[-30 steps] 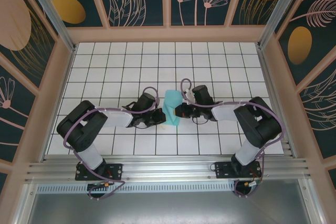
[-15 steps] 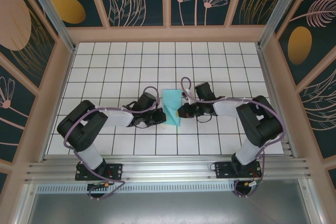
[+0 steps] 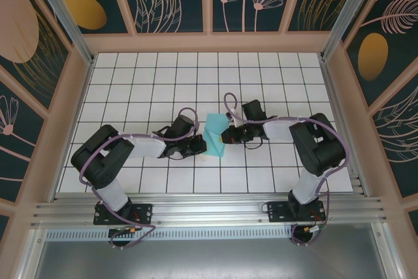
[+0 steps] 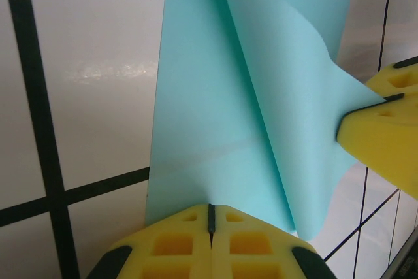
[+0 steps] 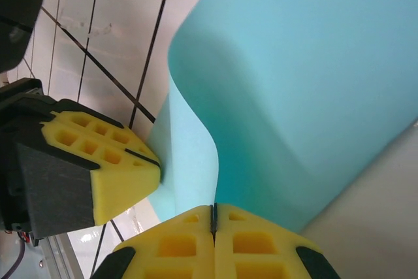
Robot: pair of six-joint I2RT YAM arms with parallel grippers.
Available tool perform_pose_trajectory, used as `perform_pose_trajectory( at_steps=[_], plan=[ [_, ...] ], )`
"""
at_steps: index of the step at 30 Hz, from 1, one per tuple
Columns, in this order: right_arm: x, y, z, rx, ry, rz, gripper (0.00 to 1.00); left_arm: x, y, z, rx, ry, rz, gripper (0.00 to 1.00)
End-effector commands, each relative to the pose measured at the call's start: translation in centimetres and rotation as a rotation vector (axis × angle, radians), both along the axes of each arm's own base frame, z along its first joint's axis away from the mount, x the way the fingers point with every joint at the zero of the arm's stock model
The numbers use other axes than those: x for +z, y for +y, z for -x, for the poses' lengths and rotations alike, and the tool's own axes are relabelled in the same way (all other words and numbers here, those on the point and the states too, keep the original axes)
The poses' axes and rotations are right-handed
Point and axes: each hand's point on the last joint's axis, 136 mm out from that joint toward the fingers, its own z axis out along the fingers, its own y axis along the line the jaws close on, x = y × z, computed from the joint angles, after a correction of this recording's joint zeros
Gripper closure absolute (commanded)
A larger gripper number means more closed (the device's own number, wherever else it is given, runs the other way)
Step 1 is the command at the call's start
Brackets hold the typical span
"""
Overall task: Fold a paper plane with a square sheet of paper (pick it up from the middle)
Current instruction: Fold the triangle a second time at the center of the table.
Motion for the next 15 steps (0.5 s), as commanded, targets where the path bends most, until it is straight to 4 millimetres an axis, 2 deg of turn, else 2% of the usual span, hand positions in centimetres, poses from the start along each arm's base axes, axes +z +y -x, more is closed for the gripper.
perform_pose_trajectory(
  at_steps=[1, 15],
  plan=[
    [0.17, 0.03, -0.26, 0.028, -0.008, -0.011, 0.98, -3.13, 2.2, 1.11, 0.011, 0.058, -0.135, 0.93],
    [-0.44, -0.01, -1.0, 0.056, -0.019, 0.016, 0.96, -3.07, 2.23, 1.12, 0.008, 0.056, -0.137, 0.93]
  ],
)
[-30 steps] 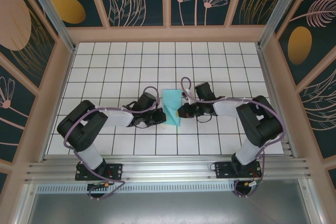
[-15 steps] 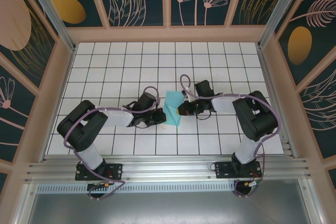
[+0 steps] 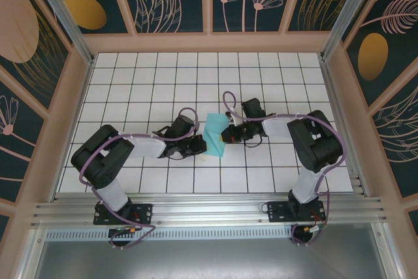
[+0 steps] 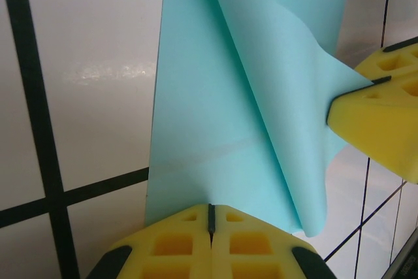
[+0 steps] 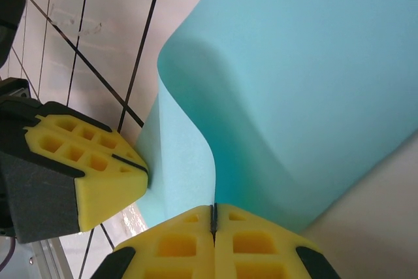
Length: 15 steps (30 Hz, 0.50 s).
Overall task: Fold a paper plane with a square sheet of paper (pick it up from the middle)
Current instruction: Fold the triangle a second time at the center of the table.
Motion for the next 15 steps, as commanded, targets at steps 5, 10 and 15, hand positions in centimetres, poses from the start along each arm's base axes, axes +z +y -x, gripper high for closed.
perform_pose_trajectory(
  at_steps=[5, 10, 15],
  plan=[
    [-0.25, -0.03, -0.27, 0.04, -0.006, 0.009, 0.96, -2.99, 2.25, 1.09, 0.013, 0.057, -0.138, 0.93],
    [-0.56, -0.16, -0.43, 0.045, -0.008, 0.024, 0.96, -3.04, 2.33, 1.1, 0.016, 0.059, -0.141, 0.93],
    [-0.58, -0.13, -0.55, 0.05, -0.012, 0.026, 0.95, -3.13, 2.38, 1.17, 0.015, 0.062, -0.144, 0.93]
  ],
)
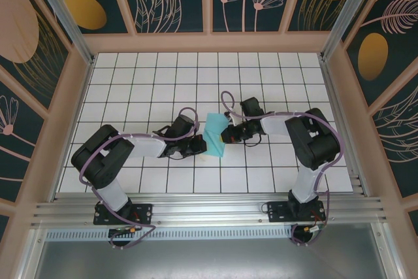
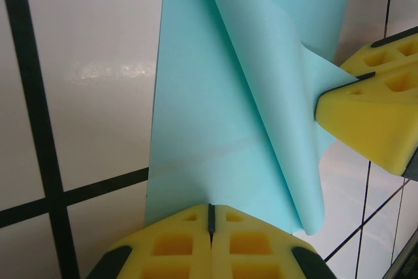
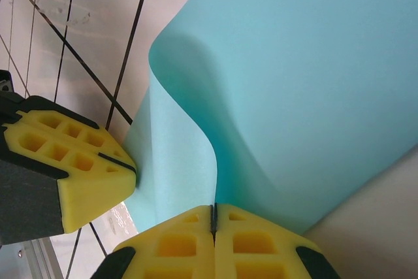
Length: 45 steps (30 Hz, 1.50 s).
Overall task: Fold a paper plane with a square sheet of paper (pick it up from the middle)
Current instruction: Fold the triangle a second time at the center of the table.
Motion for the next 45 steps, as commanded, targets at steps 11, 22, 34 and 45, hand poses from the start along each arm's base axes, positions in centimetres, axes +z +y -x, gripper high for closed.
perform_pose_trajectory(
  at_steps=[11, 22, 34, 45],
  plan=[
    [-0.21, 0.06, -0.73, 0.027, -0.008, 0.007, 0.95, -3.16, 2.36, 1.11, 0.016, 0.057, -0.141, 0.93],
    [-0.59, -0.27, -0.97, 0.022, -0.013, 0.03, 0.94, -3.1, 2.36, 1.12, 0.013, 0.054, -0.142, 0.93],
    [-0.44, -0.18, -1.3, 0.024, -0.015, 0.029, 0.93, -2.99, 2.33, 1.09, 0.012, 0.054, -0.14, 0.93],
    [-0.78, -0.17, -1.49, 0.026, -0.008, 0.032, 0.92, -3.1, 2.35, 1.12, 0.011, 0.056, -0.143, 0.93]
  ],
)
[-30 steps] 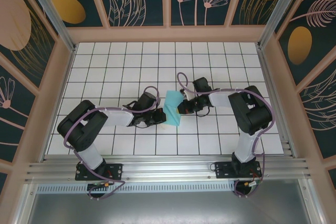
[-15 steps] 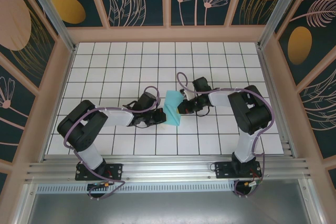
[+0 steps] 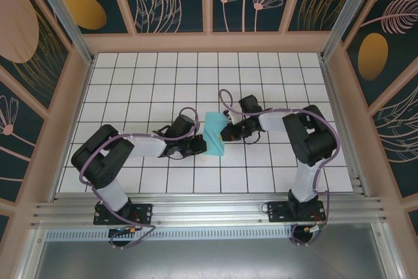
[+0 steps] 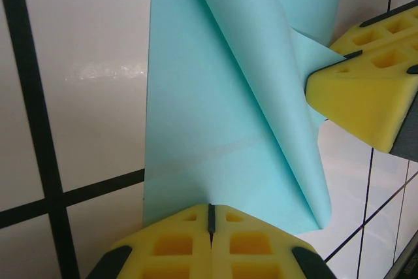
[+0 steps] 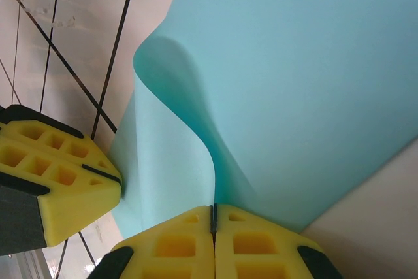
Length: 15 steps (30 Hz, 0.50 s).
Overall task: Fold a paper plane with a square sheet of paper (pick it up from the middle)
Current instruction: Fold the triangle a second time at the center of the table.
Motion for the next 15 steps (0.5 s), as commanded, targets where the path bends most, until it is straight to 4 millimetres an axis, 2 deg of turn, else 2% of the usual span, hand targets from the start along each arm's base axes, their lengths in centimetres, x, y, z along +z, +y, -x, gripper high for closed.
perform_pose_trajectory(
  at_steps=[1, 7, 11, 15],
  plan=[
    [-0.2, -0.3, -0.6, 0.007, -0.009, 0.008, 0.93, -3.2, 2.3, 1.1, 0.016, 0.059, -0.139, 0.94],
    [-1.0, -0.6, -0.2, 0.004, 0.009, 0.032, 0.92, -2.8, 2.3, 1.1, 0.018, 0.055, -0.136, 0.93],
    [-1.5, -1.1, -0.1, -0.011, 0.011, 0.06, 0.92, -1.9, 1.9, 0.8, 0.016, 0.041, -0.115, 0.9],
    [-1.9, -1.3, -0.1, -0.016, 0.014, 0.077, 0.92, 1.5, 0.9, -0.5, 0.021, -0.029, -0.054, 0.85]
  ],
)
